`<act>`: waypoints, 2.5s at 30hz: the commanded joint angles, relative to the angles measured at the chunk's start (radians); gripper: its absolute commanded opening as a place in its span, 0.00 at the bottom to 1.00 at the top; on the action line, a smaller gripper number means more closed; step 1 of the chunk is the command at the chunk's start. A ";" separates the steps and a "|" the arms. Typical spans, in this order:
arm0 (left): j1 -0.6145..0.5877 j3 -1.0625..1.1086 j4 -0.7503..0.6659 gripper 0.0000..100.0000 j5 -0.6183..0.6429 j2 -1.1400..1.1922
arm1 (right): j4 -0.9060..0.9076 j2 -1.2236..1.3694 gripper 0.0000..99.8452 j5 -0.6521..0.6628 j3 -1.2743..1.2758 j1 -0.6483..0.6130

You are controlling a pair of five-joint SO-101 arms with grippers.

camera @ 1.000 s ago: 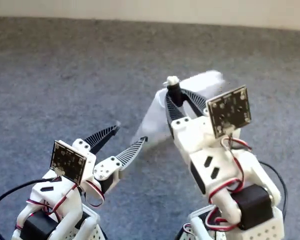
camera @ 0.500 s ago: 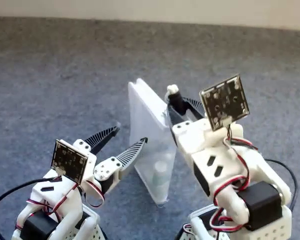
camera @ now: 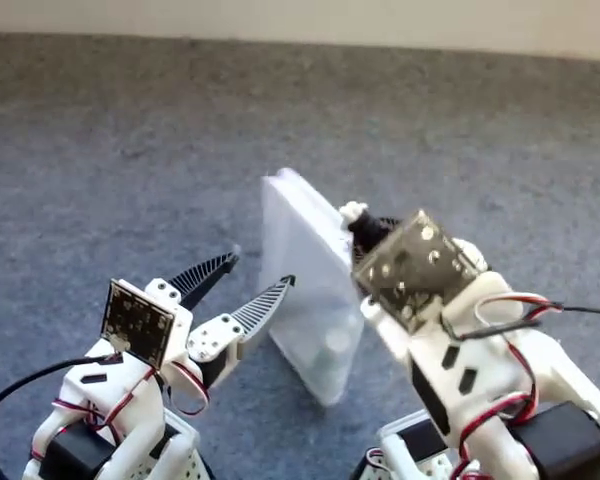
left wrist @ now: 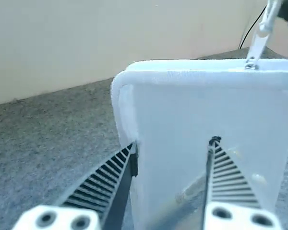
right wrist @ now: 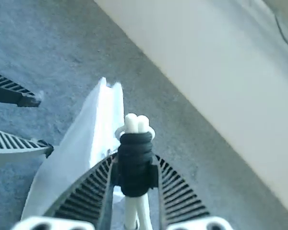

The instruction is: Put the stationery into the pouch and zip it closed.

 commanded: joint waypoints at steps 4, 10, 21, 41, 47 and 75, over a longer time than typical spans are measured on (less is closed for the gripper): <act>-0.008 -0.050 0.006 0.22 -0.043 0.007 | -0.045 0.007 0.01 0.104 -0.099 -0.007; -0.008 -0.093 0.054 0.22 -0.044 0.007 | -0.157 0.008 0.01 0.161 -0.073 -0.007; 0.001 -0.130 0.101 0.23 -0.120 0.008 | 0.073 -0.188 0.01 0.184 0.113 -0.002; 0.160 -0.340 0.213 0.27 -0.396 0.289 | 0.153 -0.529 0.01 0.180 0.326 -0.019; 0.159 -0.469 0.213 0.27 -0.451 0.456 | 0.209 -0.542 0.01 0.138 0.325 -0.137; 0.315 -0.349 0.213 0.00 -0.578 0.529 | 0.058 -0.541 0.01 -0.141 0.369 0.249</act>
